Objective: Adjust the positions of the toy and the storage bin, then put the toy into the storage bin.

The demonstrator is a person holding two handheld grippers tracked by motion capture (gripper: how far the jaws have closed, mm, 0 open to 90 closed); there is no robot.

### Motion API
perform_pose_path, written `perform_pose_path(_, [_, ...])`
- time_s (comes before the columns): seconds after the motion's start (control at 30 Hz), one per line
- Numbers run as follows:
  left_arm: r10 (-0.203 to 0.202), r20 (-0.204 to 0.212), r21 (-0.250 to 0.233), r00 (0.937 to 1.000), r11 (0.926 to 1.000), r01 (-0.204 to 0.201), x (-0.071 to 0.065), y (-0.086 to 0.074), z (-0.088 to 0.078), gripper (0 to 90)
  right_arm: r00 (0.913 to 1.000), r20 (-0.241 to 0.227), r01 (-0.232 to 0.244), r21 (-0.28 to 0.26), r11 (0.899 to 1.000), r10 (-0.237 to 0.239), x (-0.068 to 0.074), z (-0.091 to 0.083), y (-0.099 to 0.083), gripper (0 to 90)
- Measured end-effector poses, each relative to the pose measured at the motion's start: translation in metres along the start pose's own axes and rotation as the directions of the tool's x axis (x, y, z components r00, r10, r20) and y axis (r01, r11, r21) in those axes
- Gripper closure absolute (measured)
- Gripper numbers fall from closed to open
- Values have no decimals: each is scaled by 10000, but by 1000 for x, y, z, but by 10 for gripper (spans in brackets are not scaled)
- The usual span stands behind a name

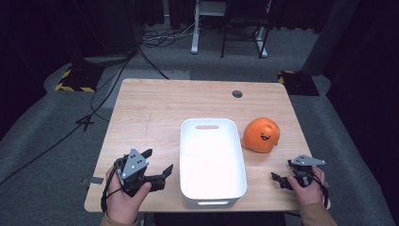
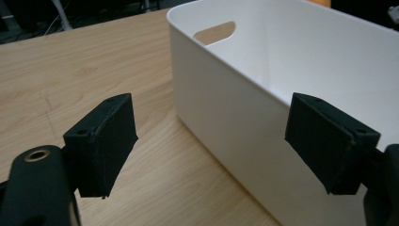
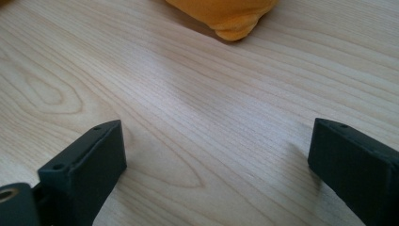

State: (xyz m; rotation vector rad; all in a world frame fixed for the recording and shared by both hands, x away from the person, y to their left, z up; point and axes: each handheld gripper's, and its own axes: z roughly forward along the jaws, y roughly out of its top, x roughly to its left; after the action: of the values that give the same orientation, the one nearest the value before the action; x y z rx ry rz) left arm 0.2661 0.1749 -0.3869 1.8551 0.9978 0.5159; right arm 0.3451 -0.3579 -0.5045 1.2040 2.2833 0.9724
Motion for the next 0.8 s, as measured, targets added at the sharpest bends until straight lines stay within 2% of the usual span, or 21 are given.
perform_pose_path(0.03, [-45, -82, 73, 10000, 10000, 46, 4, -2, 2, 173, 10000, -3, 9, -5, 10000, -9, 0, 0, 0, 47])
perform_pose_path(0.07, [-68, -201, 363, 9998, 9993, 75, 8, -4, 4, 174, 10000, 0, 0, -1, 10000, 0, 0, 0, 0, 47])
perform_pose_path(0.13, [152, -512, 1177, 9986, 9930, -91, 16, -10, 11, 171, 10000, 2, -1, 0, 10000, 1, 0, 0, 0, 47])
perform_pose_path(0.23, [127, -622, 1684, 9980, 9857, -20, 26, -19, 20, 167, 10000, 0, 3, -3, 10000, -3, 0, 0, 0, 47])
perform_pose_path(0.43, [-34, -788, 2159, 9969, 9762, 204, 50, -39, 38, 179, 10000, 0, -2, 1, 10000, 2, 0, 0, 0, 47])
perform_pose_path(0.63, [-141, -799, 2448, 9967, 9690, 333, 66, -54, 48, 185, 10000, -2, -1, 4, 10000, 1, 0, 0, 0, 47])
perform_pose_path(0.73, [-208, -867, 2767, 9960, 9599, 441, 71, -60, 52, 185, 10000, -4, 6, 1, 10000, -6, 0, 0, 0, 47])
perform_pose_path(0.77, [-212, -929, 3016, 9954, 9522, 485, 72, -62, 53, 184, 10000, -3, 5, 0, 10000, -5, 0, 0, 0, 48])
perform_pose_path(0.8, [-140, -951, 3370, 9954, 9404, 455, 73, -64, 55, 182, 10000, -1, 7, 2, 10000, -7, 0, 0, 0, 48])
